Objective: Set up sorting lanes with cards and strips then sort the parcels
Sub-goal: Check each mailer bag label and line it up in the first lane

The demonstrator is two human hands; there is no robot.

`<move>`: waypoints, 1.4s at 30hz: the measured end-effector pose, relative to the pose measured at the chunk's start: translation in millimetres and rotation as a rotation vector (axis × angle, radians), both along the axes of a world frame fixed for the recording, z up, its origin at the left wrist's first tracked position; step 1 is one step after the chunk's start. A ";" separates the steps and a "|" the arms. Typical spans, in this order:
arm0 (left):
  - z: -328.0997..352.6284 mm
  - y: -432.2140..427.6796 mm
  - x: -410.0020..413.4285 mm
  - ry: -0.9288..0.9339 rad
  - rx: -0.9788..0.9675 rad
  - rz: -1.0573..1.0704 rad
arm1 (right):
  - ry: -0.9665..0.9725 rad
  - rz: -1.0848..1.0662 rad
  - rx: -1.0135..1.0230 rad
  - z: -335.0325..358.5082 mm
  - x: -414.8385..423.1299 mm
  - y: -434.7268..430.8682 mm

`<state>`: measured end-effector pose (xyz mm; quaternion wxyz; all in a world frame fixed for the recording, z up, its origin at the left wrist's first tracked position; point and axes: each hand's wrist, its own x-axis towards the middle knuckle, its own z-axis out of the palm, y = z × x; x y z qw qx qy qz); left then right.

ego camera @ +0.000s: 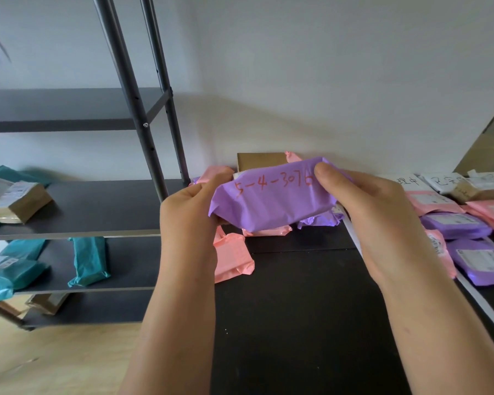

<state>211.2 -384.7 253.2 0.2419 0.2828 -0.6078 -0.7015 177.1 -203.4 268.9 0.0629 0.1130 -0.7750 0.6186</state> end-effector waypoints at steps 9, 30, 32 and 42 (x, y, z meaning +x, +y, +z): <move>9.9 5.4 8.7 0.115 -0.001 -0.038 | 0.021 0.010 -0.141 -8.1 -3.7 2.3; -6.1 2.0 6.6 0.090 -0.176 -0.173 | 0.079 0.059 0.039 -13.6 0.9 21.1; -6.5 2.8 7.0 0.116 -0.206 -0.185 | 0.080 0.034 0.083 -14.6 1.2 22.8; -10.1 3.4 6.5 0.128 -0.518 -0.211 | 0.366 -0.239 0.323 -17.9 3.6 21.6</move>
